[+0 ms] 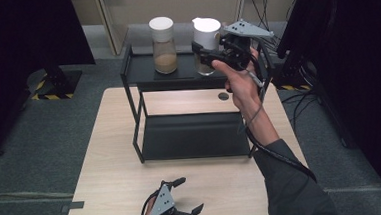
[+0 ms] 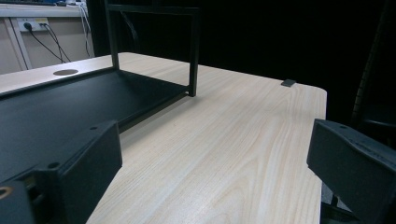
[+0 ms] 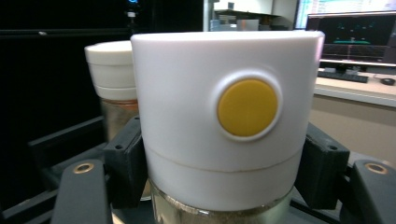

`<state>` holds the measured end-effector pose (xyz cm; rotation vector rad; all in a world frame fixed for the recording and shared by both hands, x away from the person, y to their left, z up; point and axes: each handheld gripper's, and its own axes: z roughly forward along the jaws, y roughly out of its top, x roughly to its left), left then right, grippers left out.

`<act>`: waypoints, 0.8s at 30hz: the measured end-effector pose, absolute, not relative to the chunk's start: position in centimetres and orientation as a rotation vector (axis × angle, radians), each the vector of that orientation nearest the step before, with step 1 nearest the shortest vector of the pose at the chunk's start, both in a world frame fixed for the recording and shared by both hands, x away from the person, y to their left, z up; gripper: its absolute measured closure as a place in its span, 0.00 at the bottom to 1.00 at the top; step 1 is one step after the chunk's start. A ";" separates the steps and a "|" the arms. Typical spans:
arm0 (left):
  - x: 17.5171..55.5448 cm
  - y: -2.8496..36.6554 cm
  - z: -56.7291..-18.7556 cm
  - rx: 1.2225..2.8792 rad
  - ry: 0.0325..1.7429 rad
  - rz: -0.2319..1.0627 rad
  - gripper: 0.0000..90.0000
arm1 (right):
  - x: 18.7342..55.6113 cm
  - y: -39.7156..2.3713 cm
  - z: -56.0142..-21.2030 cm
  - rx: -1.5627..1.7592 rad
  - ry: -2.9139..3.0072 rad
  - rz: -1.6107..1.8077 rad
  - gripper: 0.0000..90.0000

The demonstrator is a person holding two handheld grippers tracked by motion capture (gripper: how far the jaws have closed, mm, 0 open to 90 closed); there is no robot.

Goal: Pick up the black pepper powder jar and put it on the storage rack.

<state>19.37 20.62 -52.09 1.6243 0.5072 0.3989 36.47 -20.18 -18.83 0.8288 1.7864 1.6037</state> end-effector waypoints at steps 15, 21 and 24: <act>19.3 20.7 -52.1 1.621 0.502 0.397 0.03 | 37.8 -18.7 -19.8 0.851 1.756 1.578 0.34; 19.3 20.7 -52.1 1.620 0.498 0.396 0.03 | 38.2 -18.5 -20.2 0.866 1.747 1.577 0.34; 19.3 20.7 -52.1 1.619 0.498 0.397 0.03 | 38.3 -18.3 -20.3 0.863 1.753 1.564 0.34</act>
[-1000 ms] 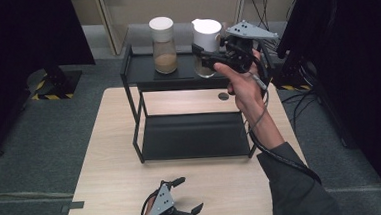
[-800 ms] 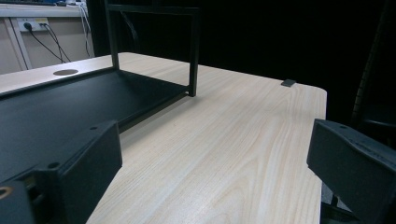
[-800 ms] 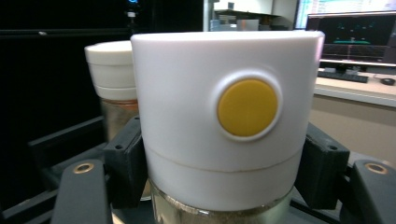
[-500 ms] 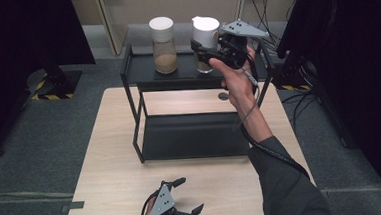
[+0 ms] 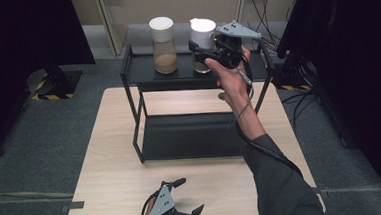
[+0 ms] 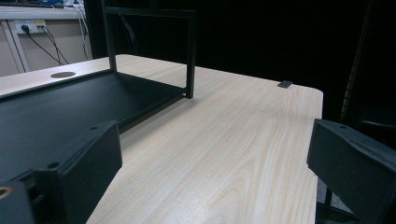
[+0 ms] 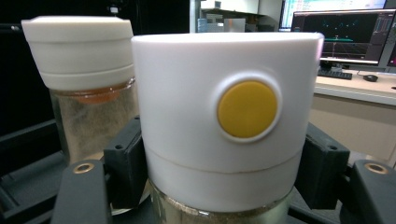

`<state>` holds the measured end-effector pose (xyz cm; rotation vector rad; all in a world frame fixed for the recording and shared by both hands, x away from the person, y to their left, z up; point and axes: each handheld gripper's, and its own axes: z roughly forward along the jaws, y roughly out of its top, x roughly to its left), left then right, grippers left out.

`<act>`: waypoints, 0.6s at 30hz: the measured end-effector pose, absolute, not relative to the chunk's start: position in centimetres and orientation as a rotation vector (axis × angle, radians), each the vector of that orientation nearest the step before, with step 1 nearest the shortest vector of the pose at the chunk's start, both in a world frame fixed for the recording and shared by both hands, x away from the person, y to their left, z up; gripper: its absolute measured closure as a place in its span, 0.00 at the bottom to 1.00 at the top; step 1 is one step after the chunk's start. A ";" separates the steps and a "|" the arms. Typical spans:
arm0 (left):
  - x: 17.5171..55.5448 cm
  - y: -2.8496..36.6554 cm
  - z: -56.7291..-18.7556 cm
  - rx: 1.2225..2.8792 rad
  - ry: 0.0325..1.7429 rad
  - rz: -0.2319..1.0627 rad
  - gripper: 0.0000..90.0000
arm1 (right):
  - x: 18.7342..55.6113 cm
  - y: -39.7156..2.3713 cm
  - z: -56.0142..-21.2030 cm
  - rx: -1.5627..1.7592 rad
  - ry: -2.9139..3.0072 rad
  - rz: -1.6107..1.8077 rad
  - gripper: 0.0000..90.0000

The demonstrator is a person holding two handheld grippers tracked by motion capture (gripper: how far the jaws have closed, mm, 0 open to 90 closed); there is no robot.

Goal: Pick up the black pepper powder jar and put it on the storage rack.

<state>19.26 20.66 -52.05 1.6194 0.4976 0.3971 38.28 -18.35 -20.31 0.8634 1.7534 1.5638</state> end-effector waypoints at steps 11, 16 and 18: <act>19.2 20.7 -52.0 1.618 0.497 0.395 0.03 | 38.4 -18.7 -20.7 0.844 1.743 1.568 0.28; 19.2 20.7 -52.0 1.618 0.498 0.398 0.03 | 38.3 -18.6 -20.0 0.850 1.771 1.536 0.13; 19.2 20.7 -52.1 1.615 0.499 0.397 0.03 | 38.1 -18.8 -20.0 0.846 1.777 1.545 0.10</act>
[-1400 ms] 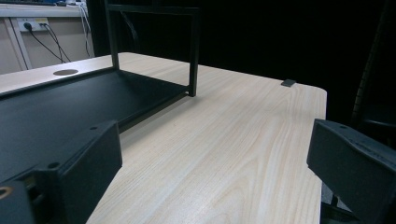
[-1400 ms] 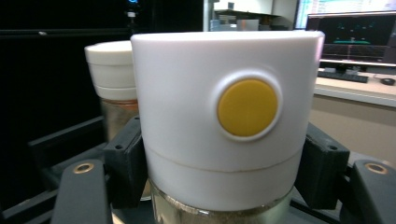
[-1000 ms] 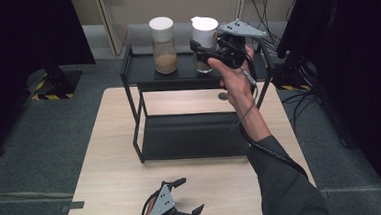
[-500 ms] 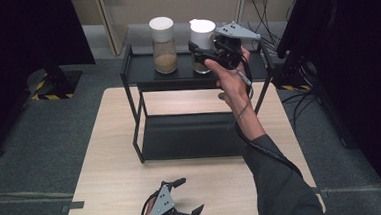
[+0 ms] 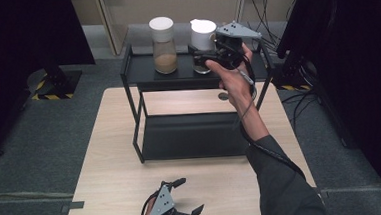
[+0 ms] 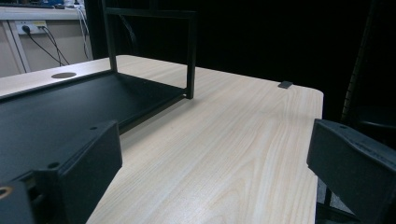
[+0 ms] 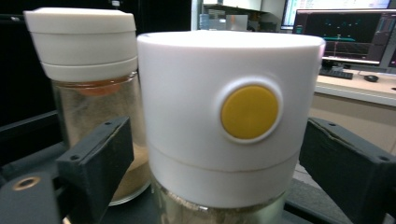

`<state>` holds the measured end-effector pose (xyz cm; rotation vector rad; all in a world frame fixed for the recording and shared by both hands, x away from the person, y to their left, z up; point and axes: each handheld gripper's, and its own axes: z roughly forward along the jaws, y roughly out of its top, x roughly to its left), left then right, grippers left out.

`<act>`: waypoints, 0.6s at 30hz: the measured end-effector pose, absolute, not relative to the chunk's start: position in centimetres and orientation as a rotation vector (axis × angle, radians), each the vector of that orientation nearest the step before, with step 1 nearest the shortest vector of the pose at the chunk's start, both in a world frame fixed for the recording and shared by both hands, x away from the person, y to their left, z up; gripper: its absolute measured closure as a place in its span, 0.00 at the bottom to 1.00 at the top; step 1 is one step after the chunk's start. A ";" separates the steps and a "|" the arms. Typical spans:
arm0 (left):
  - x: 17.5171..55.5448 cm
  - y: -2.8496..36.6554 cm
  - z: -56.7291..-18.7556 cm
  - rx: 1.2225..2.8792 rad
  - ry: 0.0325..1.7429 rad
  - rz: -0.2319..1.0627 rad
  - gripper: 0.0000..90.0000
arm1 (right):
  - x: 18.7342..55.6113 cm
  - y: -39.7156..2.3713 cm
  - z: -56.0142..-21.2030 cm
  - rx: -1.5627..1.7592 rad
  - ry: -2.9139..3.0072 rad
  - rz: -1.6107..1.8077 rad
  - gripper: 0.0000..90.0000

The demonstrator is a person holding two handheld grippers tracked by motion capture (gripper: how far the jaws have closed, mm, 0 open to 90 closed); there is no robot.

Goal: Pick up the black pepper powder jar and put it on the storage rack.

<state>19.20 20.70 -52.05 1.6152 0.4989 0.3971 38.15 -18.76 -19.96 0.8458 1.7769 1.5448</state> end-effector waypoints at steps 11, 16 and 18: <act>19.2 20.7 -52.1 1.610 0.504 0.396 0.03 | 37.1 -19.2 -19.7 0.856 1.767 1.534 0.01; 19.2 20.7 -52.1 1.608 0.501 0.395 0.03 | 36.8 -19.8 -19.8 0.856 1.775 1.548 0.01; 19.2 20.7 -52.2 1.608 0.503 0.395 0.03 | 36.6 -20.1 -20.0 0.849 1.775 1.556 0.01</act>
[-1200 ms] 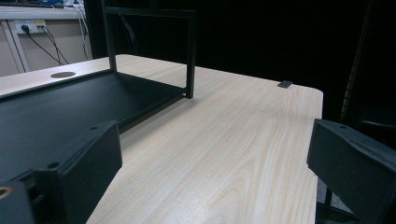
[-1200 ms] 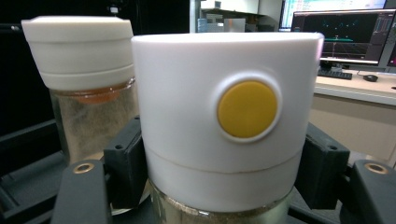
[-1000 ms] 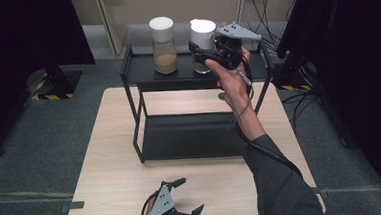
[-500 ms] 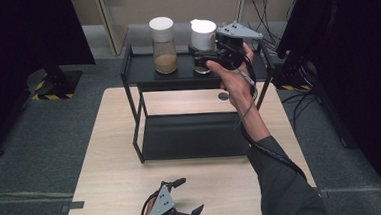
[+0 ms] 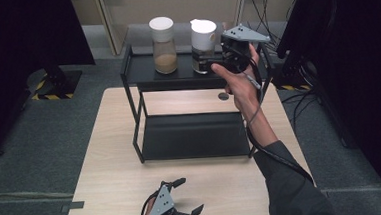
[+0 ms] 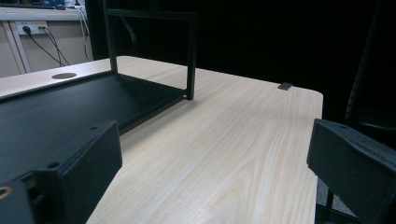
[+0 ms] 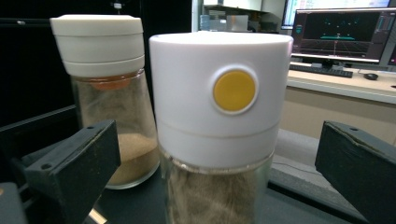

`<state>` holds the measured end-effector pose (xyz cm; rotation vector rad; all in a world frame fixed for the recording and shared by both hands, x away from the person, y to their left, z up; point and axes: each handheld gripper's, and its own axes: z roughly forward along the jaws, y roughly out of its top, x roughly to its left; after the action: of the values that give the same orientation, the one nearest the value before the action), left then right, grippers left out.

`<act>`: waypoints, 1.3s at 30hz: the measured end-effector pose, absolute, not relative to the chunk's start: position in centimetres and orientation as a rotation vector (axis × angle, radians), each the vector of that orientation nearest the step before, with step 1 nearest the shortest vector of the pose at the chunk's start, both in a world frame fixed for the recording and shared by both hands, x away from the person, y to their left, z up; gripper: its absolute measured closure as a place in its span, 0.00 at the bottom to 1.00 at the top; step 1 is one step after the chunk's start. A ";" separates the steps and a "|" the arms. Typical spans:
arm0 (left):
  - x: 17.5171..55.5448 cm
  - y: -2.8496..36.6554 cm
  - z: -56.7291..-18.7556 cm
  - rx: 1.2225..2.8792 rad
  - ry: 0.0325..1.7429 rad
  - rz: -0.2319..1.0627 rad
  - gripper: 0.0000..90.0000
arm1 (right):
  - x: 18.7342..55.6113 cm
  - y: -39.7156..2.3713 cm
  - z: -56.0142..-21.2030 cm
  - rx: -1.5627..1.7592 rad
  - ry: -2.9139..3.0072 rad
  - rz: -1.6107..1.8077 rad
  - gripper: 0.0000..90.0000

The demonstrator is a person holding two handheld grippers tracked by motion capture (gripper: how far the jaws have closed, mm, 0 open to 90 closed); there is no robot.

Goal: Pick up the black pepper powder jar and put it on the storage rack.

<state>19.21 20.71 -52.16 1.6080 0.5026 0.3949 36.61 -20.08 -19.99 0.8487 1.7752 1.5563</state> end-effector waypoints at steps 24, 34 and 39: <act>19.2 20.7 -52.2 1.611 0.505 0.400 0.03 | 33.0 -25.0 -22.3 0.717 1.799 1.663 0.01; 19.2 20.7 -52.2 1.606 0.510 0.404 0.03 | 32.1 -26.3 -23.9 0.696 1.806 1.667 0.01; 19.2 20.7 -52.2 1.607 0.510 0.406 0.03 | 31.7 -27.1 -24.9 0.690 1.818 1.673 0.01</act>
<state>19.22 20.69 -52.23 1.6068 0.5104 0.4065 31.75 -27.14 -24.86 0.6900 1.8183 1.6732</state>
